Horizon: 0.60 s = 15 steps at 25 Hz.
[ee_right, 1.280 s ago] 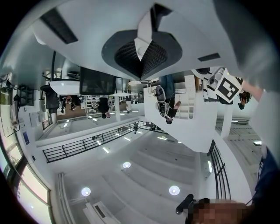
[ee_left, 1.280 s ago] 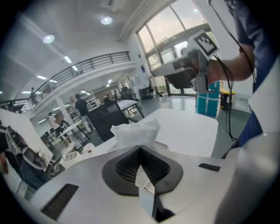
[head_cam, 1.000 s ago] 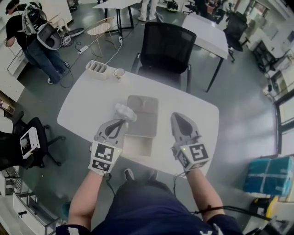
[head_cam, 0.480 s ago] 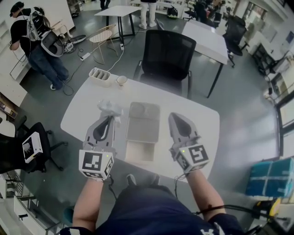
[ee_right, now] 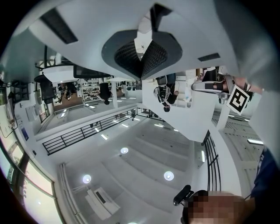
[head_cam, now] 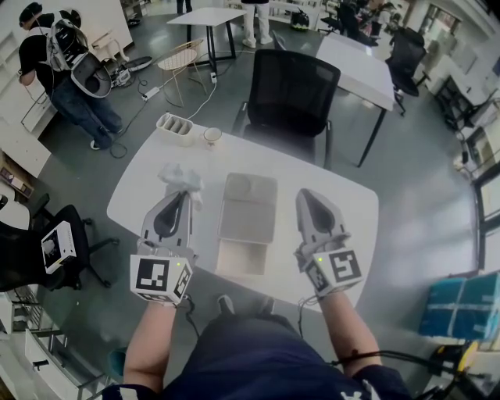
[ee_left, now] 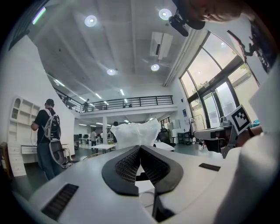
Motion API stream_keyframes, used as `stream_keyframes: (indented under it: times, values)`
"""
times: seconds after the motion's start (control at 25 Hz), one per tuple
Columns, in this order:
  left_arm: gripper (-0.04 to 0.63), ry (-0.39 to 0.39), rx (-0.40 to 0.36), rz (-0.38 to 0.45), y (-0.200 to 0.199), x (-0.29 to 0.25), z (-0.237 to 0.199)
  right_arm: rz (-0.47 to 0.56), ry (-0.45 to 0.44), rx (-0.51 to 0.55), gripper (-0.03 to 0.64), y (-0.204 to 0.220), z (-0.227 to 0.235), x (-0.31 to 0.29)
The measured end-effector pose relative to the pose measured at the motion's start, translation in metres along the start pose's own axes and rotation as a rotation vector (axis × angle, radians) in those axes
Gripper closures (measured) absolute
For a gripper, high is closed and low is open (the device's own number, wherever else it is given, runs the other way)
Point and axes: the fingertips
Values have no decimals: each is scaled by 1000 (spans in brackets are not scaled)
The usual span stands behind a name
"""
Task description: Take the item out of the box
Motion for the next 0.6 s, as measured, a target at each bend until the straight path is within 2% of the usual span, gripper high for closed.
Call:
stream_keyframes:
  times: [0.6]
  values:
    - [565,7,9,16,-1,0,1,11,12,26,609,-8,2,2]
Point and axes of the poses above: the fingertips, and each gripper's own axes: x backward along the fingers, z to its right, y out of its underside
